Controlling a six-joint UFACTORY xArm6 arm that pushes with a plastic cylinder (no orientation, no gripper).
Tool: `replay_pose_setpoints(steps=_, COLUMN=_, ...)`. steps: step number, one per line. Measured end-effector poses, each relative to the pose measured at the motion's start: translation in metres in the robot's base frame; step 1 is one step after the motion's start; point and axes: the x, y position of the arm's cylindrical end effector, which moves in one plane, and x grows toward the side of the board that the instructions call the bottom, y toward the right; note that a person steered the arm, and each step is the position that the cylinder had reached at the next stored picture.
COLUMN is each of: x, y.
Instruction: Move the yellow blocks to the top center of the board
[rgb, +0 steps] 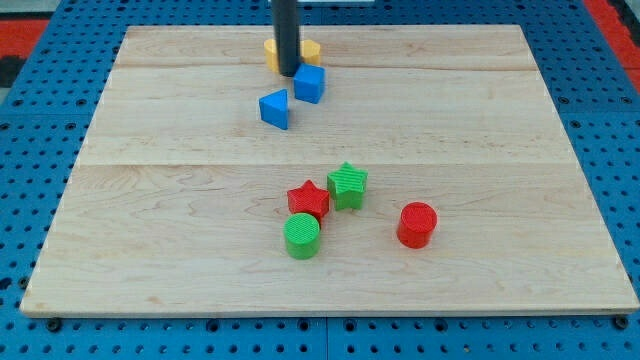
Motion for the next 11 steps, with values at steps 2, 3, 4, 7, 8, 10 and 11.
replay_pose_setpoints(steps=2, x=0.030, y=0.044)
replay_pose_setpoints(steps=3, x=0.009, y=0.052)
replay_pose_setpoints(steps=4, x=0.002, y=-0.006)
replay_pose_setpoints(steps=7, x=-0.003, y=-0.045)
replay_pose_setpoints(steps=8, x=-0.024, y=-0.075)
replay_pose_setpoints(steps=10, x=-0.056, y=-0.025)
replay_pose_setpoints(steps=11, x=-0.057, y=-0.050)
